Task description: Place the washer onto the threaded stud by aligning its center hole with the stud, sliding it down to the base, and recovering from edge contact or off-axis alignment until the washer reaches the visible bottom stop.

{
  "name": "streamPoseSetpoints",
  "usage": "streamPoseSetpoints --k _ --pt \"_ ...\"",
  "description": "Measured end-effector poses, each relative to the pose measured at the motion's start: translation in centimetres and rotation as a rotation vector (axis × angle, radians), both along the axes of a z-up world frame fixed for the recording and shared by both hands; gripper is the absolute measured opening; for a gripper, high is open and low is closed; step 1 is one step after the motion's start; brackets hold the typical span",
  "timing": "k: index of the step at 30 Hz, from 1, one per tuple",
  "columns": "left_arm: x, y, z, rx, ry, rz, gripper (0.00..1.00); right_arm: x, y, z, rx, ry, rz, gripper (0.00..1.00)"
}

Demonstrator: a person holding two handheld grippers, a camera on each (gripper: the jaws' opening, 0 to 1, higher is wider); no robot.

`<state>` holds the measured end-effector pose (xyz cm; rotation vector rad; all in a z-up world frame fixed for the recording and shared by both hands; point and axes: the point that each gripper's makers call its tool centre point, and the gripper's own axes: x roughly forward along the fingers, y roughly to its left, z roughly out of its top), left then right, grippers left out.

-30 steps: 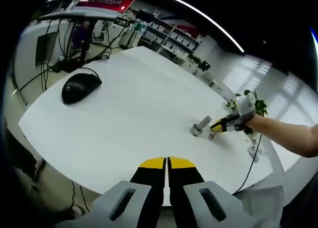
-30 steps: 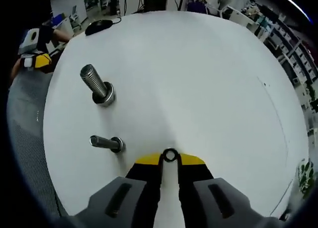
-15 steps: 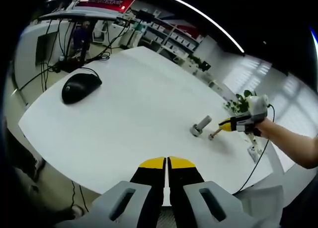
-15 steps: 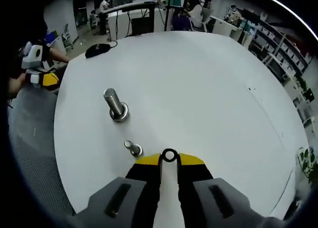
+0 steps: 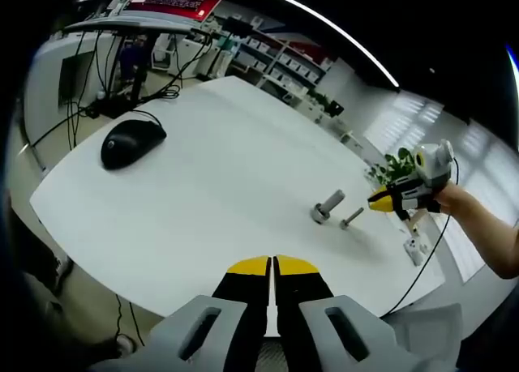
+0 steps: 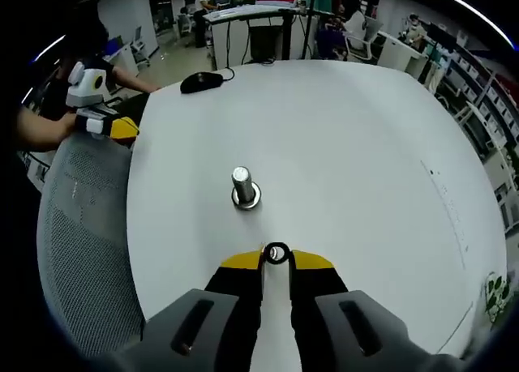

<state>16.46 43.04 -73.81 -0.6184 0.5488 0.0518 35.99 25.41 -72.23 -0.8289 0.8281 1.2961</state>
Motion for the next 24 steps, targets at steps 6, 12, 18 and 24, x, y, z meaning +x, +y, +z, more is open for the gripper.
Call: streamPoseSetpoints --k 6,12,18,24 --pt "0.0 0.0 0.0 0.000 -0.002 0.000 0.00 -0.3 0.1 -1.0 -0.078 -0.024 0.066 0.13" --pt "0.1 0.0 0.1 -0.001 -0.006 -0.001 0.00 -0.4 0.2 -1.5 -0.100 -0.020 0.082 0.13" --pt "0.1 0.0 0.1 -0.001 -0.007 -0.003 0.00 -0.2 0.2 -2.1 -0.122 -0.014 0.090 0.13" --pt "0.1 0.0 0.1 0.000 -0.007 -0.005 0.00 -0.3 0.1 -3.3 -0.154 0.005 0.097 0.13"
